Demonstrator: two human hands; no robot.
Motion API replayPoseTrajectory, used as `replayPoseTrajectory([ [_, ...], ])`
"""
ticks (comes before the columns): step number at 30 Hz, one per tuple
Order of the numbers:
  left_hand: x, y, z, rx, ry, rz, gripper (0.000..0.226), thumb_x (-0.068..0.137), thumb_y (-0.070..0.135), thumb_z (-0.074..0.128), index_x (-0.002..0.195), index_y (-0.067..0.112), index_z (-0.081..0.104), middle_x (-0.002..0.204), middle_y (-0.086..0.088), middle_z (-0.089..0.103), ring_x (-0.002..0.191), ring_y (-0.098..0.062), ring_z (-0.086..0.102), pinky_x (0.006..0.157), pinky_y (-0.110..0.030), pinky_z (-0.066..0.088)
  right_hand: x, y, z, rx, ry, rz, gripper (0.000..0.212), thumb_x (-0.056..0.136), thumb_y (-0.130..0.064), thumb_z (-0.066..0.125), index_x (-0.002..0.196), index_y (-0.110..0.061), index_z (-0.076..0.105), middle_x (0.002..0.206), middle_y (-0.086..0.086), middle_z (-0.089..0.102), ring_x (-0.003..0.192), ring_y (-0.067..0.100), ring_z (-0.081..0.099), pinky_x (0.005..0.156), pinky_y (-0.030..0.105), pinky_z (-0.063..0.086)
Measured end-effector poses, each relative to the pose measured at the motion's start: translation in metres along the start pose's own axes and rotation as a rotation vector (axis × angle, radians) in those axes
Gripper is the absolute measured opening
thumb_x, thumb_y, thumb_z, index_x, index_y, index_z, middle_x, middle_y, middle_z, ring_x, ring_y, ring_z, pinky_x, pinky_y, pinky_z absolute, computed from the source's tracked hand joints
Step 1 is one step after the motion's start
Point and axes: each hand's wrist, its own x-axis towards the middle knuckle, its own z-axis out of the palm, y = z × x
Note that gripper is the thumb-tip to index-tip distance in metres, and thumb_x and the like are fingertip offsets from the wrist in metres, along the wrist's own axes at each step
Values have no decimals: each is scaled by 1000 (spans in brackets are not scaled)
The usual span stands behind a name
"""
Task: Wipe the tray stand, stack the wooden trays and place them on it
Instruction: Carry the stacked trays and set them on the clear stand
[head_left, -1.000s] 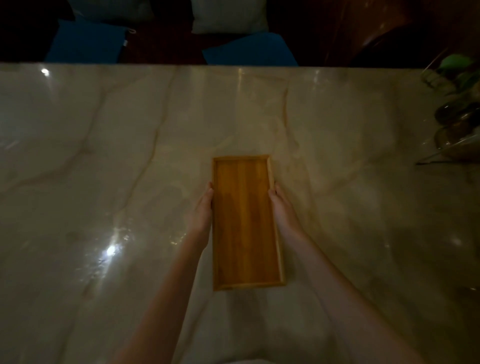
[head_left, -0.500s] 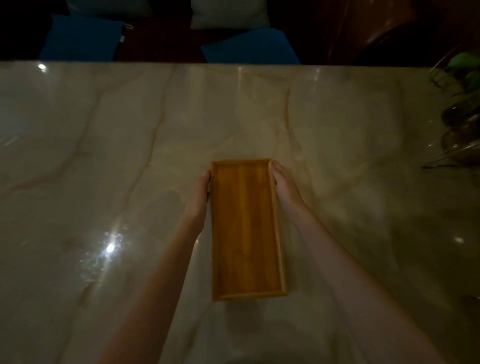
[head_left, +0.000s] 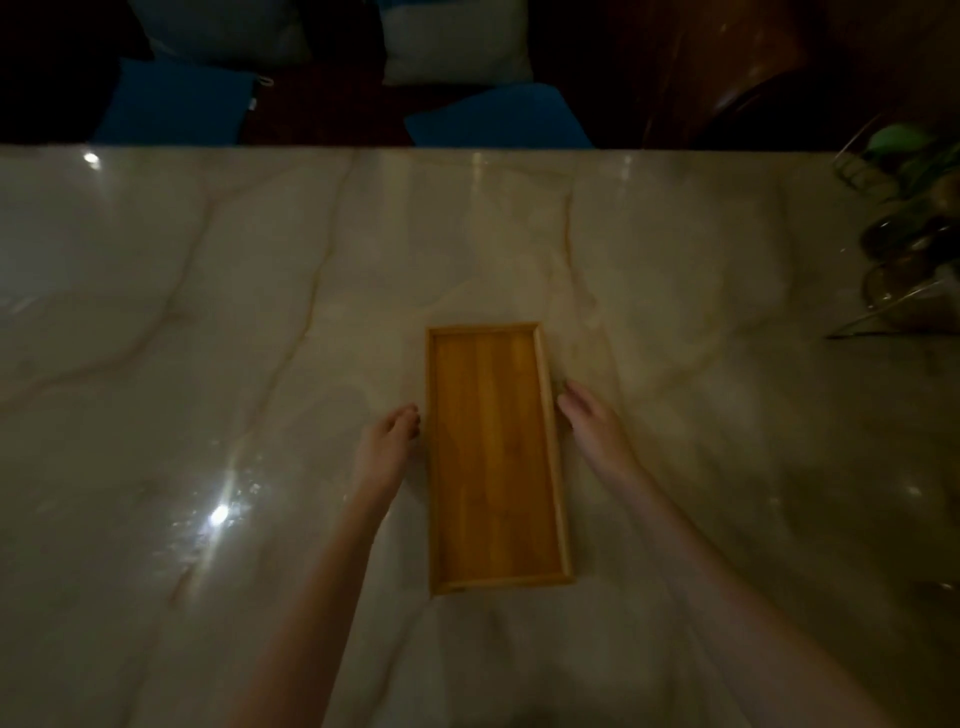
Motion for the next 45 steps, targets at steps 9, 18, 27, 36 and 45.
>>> replayPoseTrajectory([
  [9,-38,-103,-1,310,-95,-8,52,64,61,44,89,23,70,83,-14,65,87,-41,62,76,-46,49,-79,55,-3,-131,-66,19,28,92,-9,46,94,15,62,100,30,66,88,25,59,63,30,34],
  [18,-60,-77,0,139,-79,-53,26,76,35,55,66,13,66,72,-11,57,70,-19,51,68,-34,38,-97,49,15,-119,69,-3,28,90,-3,48,95,23,57,98,39,63,97,44,59,75,40,42],
  [27,-74,-61,-10,-15,-218,-55,25,91,15,46,110,14,63,88,2,66,88,-16,57,80,-31,47,-100,45,12,-2,48,92,31,89,-4,50,115,11,55,126,26,57,118,33,53,88,29,43],
  [36,-88,-34,-6,-76,-237,7,34,93,15,42,121,0,54,94,-3,64,84,-14,60,85,-35,50,-109,39,-8,275,-50,107,29,91,-3,46,117,7,55,108,15,62,70,6,56,55,9,49],
  [45,-129,41,73,-161,-133,175,34,90,13,49,119,-4,53,81,0,64,72,-8,60,68,-23,56,-109,2,-123,401,-50,-54,19,89,-6,51,98,-5,67,75,-3,64,69,9,61,66,21,49],
])
